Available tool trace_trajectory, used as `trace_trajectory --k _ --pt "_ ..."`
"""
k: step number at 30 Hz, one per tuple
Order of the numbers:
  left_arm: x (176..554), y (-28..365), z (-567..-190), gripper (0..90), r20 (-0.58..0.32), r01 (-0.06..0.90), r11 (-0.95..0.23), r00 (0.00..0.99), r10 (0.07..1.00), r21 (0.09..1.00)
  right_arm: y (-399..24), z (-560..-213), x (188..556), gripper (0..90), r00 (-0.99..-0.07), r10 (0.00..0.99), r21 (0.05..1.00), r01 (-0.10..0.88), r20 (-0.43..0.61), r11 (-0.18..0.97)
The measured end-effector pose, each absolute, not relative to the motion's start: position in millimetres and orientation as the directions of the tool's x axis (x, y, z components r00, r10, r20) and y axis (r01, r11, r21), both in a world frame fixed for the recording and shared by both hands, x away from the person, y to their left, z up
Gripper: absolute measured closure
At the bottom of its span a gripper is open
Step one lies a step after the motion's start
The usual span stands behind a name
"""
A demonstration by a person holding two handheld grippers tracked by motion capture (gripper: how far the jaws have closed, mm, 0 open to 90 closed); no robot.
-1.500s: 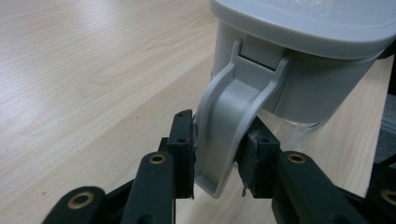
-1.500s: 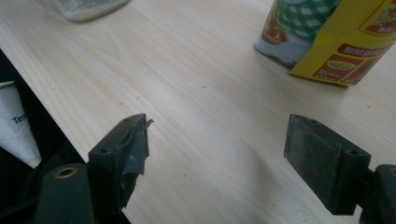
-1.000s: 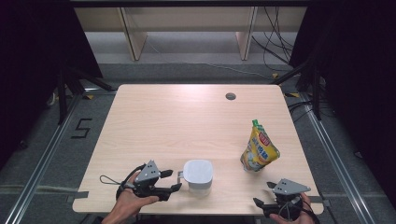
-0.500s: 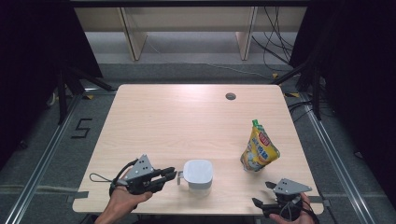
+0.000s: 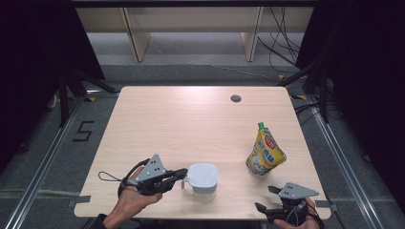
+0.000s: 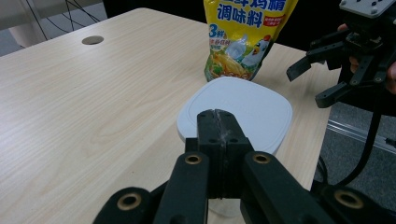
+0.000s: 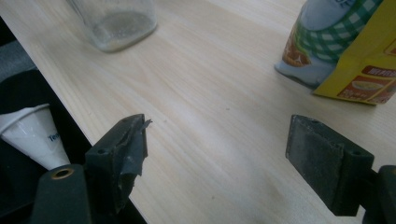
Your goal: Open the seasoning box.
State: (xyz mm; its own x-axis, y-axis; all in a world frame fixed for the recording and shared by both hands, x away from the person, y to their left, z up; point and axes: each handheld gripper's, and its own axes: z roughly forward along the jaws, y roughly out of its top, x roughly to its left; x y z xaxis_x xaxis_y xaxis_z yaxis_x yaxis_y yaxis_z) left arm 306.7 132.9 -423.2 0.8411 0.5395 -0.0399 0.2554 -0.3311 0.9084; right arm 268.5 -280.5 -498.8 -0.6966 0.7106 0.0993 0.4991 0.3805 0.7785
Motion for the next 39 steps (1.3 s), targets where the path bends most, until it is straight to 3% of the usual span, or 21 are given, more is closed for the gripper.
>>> trace_trajectory --k 11,18,22,28,39 --pt "316.0 123.2 -432.1 88.9 -0.051 0.274 -0.344 0.842 0.538 0.898 -273.9 -497.2 272.5 28.5 -0.727 0.682 0.795 0.460 0.081 0.396" --pt "315.4 121.8 -432.3 88.7 -0.059 0.281 -0.342 0.841 0.537 0.897 -265.6 -493.6 268.4 45.9 -0.759 0.646 0.816 0.426 0.087 0.391" --pt "315.2 123.4 -433.1 88.5 -0.058 0.278 -0.337 0.841 0.538 0.900 -258.0 -490.6 268.8 50.5 -0.788 0.613 0.848 0.360 0.053 0.389" --pt "313.1 124.1 -433.7 88.2 -0.036 0.266 -0.342 0.833 0.552 0.901 -237.1 -477.7 265.9 65.9 -0.820 0.572 0.895 0.238 -0.022 0.376" --pt "313.8 127.6 -435.9 87.8 -0.023 0.247 -0.344 0.839 0.543 0.906 -199.1 -472.7 272.5 78.1 -0.859 0.512 0.921 0.215 0.020 0.326"
